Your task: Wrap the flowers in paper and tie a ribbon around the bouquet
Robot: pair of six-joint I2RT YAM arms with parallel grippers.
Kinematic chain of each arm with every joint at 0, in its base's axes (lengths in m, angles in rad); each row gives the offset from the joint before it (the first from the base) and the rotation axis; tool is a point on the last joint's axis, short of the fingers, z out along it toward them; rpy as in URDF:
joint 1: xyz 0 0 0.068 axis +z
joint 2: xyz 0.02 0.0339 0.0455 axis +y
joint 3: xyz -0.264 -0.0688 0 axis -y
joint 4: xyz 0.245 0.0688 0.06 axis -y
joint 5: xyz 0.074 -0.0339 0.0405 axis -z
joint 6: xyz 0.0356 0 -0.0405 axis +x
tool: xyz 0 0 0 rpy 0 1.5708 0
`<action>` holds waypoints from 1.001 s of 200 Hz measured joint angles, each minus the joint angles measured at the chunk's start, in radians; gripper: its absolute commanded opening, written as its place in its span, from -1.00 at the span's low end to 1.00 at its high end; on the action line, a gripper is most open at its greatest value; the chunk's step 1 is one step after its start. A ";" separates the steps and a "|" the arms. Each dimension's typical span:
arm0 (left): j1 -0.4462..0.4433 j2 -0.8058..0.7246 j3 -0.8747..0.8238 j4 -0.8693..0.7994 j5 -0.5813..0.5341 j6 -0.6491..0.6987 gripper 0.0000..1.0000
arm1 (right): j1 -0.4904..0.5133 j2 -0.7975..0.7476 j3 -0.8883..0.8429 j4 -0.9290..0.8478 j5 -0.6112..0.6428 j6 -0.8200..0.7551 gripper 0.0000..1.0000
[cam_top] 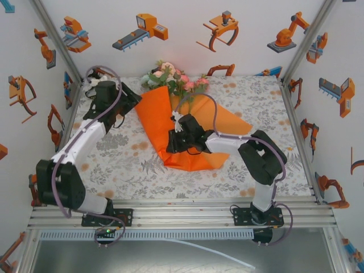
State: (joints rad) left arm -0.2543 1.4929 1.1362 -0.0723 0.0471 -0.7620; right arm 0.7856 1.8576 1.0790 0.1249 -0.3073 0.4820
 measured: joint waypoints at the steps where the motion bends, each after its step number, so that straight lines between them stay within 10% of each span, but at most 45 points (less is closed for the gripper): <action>1: -0.001 0.004 0.000 0.001 0.004 0.002 -0.01 | 0.000 0.000 0.000 -0.001 0.000 0.000 -0.46; 43: -0.063 0.259 0.014 0.012 0.173 0.014 -0.25 | 0.000 0.000 -0.027 0.068 -0.079 0.045 0.00; 93: -0.067 0.311 0.014 -0.014 0.088 0.016 -0.38 | 0.031 0.000 -0.097 0.188 -0.137 0.132 0.42; 173: -0.005 0.375 0.014 -0.086 -0.085 -0.053 -0.38 | 0.128 0.017 -0.070 0.139 -0.065 0.111 -0.03; 200: 0.012 0.389 0.029 -0.090 -0.085 -0.068 -0.40 | 0.133 0.027 -0.056 0.087 -0.040 0.075 0.15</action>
State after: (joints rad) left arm -0.2420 1.8820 1.1648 -0.1619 -0.0380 -0.8299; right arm 0.9184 1.8851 1.0233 0.2115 -0.3470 0.5568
